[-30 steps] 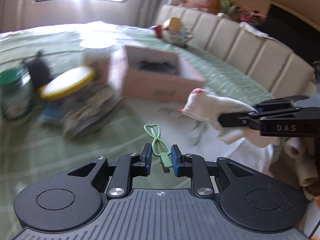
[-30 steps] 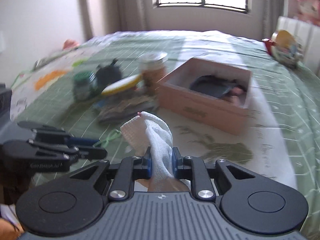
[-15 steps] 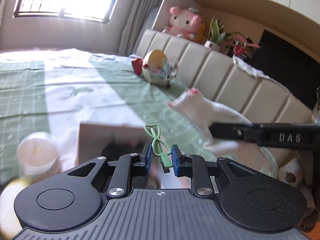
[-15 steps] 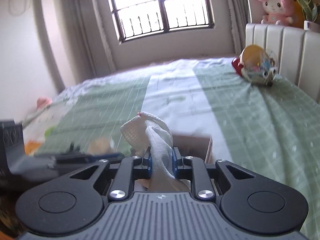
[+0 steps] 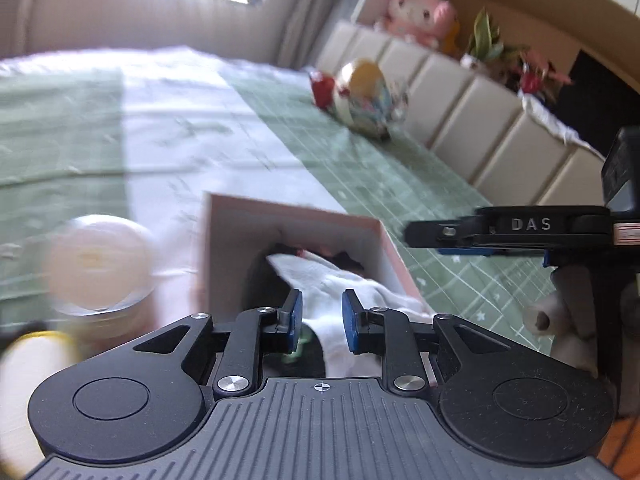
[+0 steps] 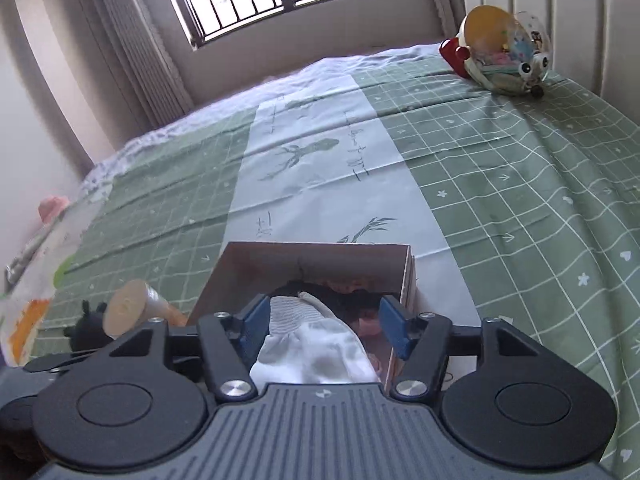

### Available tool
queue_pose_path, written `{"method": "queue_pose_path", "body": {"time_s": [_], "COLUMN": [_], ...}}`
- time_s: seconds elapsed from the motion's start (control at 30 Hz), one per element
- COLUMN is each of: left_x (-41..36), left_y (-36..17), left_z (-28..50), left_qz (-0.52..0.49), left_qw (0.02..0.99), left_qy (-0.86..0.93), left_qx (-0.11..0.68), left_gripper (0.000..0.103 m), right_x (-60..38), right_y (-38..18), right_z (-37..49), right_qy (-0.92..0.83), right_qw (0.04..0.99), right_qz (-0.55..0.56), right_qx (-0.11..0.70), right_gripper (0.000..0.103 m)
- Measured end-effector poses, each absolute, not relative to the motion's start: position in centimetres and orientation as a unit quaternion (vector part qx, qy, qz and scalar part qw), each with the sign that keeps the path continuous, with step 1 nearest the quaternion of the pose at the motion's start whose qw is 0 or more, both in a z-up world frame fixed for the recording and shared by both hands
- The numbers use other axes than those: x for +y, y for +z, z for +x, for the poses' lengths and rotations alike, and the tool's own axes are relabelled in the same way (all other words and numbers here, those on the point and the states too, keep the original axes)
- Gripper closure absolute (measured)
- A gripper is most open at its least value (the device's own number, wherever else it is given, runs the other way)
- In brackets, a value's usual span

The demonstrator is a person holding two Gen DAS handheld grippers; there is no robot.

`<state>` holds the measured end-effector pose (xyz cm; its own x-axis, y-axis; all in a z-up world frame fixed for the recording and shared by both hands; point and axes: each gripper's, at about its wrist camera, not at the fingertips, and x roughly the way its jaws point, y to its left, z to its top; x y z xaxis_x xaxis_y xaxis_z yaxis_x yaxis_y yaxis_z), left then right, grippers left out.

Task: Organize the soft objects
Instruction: 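Carry the white sock to the pink box and lower it in, then move the left tool down onto the black eared plush toy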

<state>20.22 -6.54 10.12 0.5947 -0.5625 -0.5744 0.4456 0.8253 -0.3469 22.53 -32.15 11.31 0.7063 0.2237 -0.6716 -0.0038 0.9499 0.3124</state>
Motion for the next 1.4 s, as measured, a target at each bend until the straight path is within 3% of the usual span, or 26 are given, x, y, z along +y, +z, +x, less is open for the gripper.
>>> {"method": "queue_pose_path", "body": {"time_s": [0.53, 0.83, 0.97, 1.23, 1.4], "left_x": [14.2, 13.7, 13.5, 15.5, 12.5], "left_y": [13.0, 5.5, 6.0, 13.0, 13.4], "left_z": [12.9, 9.3, 8.8, 16.1, 24.5], "left_qz": [-0.157, -0.192, -0.165, -0.141, 0.007], "left_qw": [0.928, 0.899, 0.898, 0.899, 0.881], "left_qy": [-0.103, -0.154, -0.166, -0.187, -0.182], "left_qx": [0.321, 0.363, 0.372, 0.370, 0.436], "left_gripper": [0.079, 0.079, 0.079, 0.079, 0.079], "right_x": [-23.6, -13.8, -10.1, -8.1, -8.7], "right_y": [11.6, 7.3, 6.7, 7.0, 8.3], "right_z": [15.9, 13.2, 12.7, 12.7, 14.2], "right_qy": [0.130, 0.213, 0.236, 0.239, 0.232], "right_qw": [0.924, 0.907, 0.903, 0.910, 0.916], "right_qz": [0.093, 0.007, -0.051, -0.050, -0.013], "right_qx": [0.348, 0.363, 0.354, 0.334, 0.328], "right_gripper": [0.025, 0.025, 0.025, 0.025, 0.025]}}
